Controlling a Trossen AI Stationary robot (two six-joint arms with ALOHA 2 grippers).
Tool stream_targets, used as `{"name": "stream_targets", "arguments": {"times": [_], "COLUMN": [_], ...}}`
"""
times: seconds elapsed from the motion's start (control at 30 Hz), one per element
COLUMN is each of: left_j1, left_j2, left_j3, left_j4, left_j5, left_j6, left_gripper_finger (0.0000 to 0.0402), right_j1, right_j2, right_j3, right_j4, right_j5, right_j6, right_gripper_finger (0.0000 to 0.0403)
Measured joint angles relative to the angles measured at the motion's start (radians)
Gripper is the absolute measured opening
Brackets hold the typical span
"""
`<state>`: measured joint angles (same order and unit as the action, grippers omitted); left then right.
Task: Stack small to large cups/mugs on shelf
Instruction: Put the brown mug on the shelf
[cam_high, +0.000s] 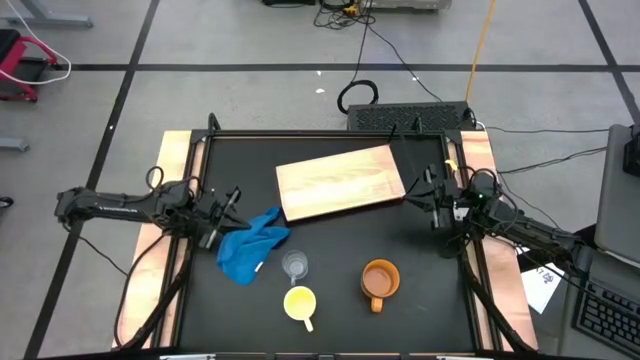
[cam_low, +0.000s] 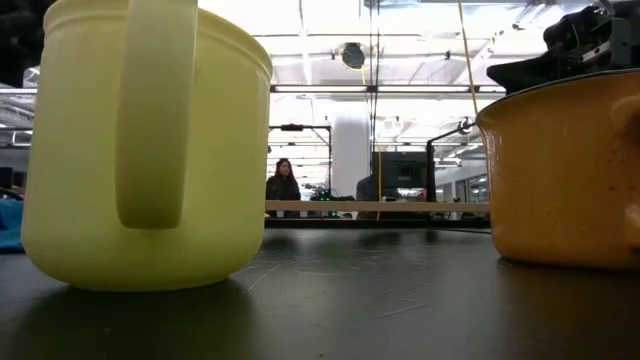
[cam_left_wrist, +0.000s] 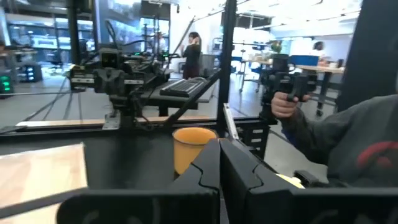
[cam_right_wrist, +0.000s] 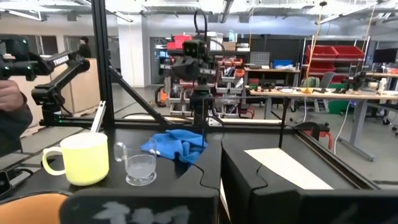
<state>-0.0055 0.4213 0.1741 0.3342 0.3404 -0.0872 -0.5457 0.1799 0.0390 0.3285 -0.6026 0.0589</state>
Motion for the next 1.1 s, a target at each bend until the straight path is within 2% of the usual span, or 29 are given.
{"name": "stream_targets", "arguments": {"times": [0.4,0.73,1.1], "left_j1": [-0.078,-0.095,-0.095], "left_j2": [0.189,0.190,0.189], "left_j3": [0.126,0.145,0.145], "left_j4": [0.000,0.013,0.013], "left_j5": [-0.038,-0.041,-0.189], "left_j6": [0.087,0.135,0.090], "left_gripper_finger": [0.0003,0.0003,0.0003], "right_j1": [0.000,0.000,0.000], "right_j2": [0.000,0.000,0.000], "right_j3": [0.000,0.000,0.000], "right_j4": [-0.025,-0.027,-0.049], "right_j5": [0.000,0.000,0.000], "right_j6": [-0.023,-0.018,0.008], "right_gripper_finger": [0.0000,0.0000,0.0000]}}
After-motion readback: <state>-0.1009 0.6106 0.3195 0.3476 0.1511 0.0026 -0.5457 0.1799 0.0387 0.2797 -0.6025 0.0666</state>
